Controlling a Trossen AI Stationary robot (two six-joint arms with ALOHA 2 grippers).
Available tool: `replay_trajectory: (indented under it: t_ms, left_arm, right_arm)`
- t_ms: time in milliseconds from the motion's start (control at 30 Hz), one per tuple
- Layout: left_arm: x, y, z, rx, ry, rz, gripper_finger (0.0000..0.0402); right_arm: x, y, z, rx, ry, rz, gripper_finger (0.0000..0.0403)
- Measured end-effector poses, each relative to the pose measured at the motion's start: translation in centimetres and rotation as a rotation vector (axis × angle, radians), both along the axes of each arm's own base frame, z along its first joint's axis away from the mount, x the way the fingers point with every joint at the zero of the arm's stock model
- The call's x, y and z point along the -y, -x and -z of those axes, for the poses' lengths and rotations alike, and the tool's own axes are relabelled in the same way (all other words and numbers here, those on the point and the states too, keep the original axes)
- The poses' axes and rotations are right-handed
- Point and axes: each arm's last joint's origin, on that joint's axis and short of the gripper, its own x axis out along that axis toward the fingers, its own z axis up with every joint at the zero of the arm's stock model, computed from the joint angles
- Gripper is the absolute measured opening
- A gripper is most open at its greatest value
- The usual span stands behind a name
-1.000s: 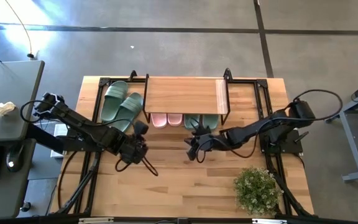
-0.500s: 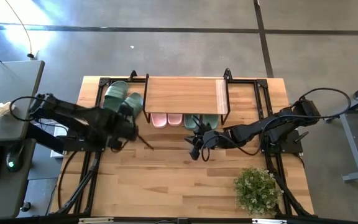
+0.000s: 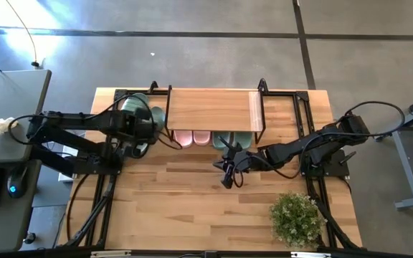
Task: Pick and place slides into the shelf
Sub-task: Put the green slide on the shelf
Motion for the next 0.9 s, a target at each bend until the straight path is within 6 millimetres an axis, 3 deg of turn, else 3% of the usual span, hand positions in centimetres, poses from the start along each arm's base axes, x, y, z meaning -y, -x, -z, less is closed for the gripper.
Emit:
replay_trajectory:
  t_ms: [167, 300, 367, 600, 900]
  left_arm:
    - [-1.5, 0.7, 2.9, -0.055, -0.083, -0.099, 0.0138]
    - [-2.1, 1.0, 5.3, -0.063, -0.108, -0.147, 0.0172]
    - [-2.5, 0.7, 5.4, -0.045, -0.105, -0.152, 0.0182]
    - [-3.6, 0.1, 6.0, -0.071, -0.102, -0.161, 0.0195]
    - [-5.6, -1.2, 8.0, -0.128, -0.077, -0.210, 0.0195]
  right_arm:
    - [-0.2, 0.3, -0.5, 0.005, 0.029, -0.042, 0.0000]
    - [-0.7, 1.7, -3.0, 0.072, 0.139, -0.025, 0.0000]
    - [-0.6, 2.9, -4.5, 0.095, 0.188, -0.015, 0.0000]
    - [0.6, 6.7, -7.3, 0.070, 0.245, 0.055, 0.0000]
    - [1.0, 7.5, -7.3, 0.023, 0.272, 0.094, 0.0000]
